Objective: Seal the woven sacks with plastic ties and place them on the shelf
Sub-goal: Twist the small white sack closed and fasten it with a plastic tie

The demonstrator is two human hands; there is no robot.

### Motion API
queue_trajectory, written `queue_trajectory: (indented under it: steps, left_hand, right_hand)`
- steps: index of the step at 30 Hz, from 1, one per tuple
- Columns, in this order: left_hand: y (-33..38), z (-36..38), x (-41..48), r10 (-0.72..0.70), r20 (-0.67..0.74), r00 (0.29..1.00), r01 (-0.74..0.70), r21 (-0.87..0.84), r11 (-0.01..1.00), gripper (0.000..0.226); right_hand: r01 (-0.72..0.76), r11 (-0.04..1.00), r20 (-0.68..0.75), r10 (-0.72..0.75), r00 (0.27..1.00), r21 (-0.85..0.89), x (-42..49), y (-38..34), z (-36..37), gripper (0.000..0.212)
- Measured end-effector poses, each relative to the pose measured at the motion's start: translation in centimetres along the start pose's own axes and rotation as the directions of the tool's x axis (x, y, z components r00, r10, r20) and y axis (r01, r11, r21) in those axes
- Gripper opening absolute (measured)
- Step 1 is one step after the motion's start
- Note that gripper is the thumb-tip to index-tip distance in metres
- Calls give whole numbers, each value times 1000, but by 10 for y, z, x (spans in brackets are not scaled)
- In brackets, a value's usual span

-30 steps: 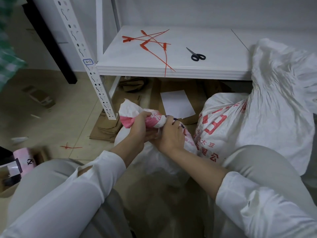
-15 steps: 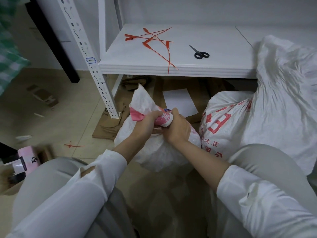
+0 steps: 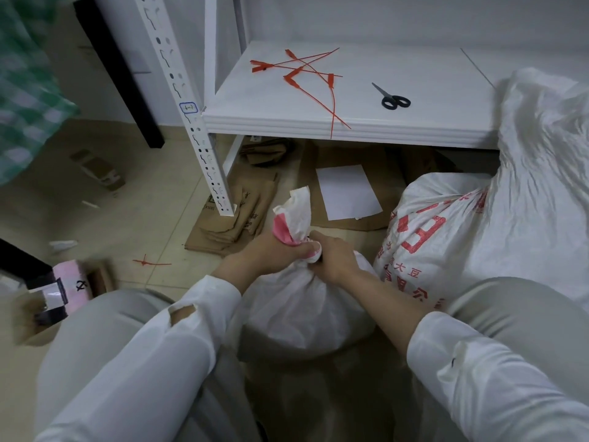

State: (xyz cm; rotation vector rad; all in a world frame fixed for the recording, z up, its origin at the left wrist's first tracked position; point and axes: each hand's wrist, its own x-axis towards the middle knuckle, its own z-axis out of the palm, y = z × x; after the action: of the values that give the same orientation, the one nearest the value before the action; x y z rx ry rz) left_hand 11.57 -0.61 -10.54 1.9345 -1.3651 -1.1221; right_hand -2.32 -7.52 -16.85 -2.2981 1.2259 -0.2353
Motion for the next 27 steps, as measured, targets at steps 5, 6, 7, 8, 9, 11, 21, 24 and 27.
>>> queue_trajectory:
  steps: [5,6,7,8,9,11,21,24,27]
  left_hand:
    - [-17,6,-3,-182,-95,979,197,180,964,91]
    - [-24,9,-2,-248,-123,961,267,184,946,102]
    - [-29,12,-3,-303,-127,945,324,214,922,113]
    - [-34,14,-3,-346,-120,931,365,248,897,120]
    - [-38,14,-4,-392,-113,913,408,269,873,123]
    - [-42,13,-4,-478,-155,865,502,257,826,117]
    - [-24,19,12,-375,45,926,364,157,918,62]
    - [-23,20,10,-400,19,916,387,217,896,69]
    - [-21,19,8,-385,11,923,373,227,900,81]
  right_hand:
    - [42,998,2,-42,999,-38,6,4,23,15]
    - [47,998,3,-47,999,-53,6,4,29,17]
    - [53,996,2,-53,999,-65,6,3,35,18]
    - [62,995,0,-62,998,-74,6,2,40,19]
    - [68,995,1,-68,998,-78,6,2,44,21]
    - [73,995,7,-73,997,-68,7,2,50,24]
    - [11,994,188,-32,982,109,13,10,32,39]
    - [54,997,265,-66,962,54,14,5,13,50]
    - [114,992,184,-121,975,48,14,-6,-4,78]
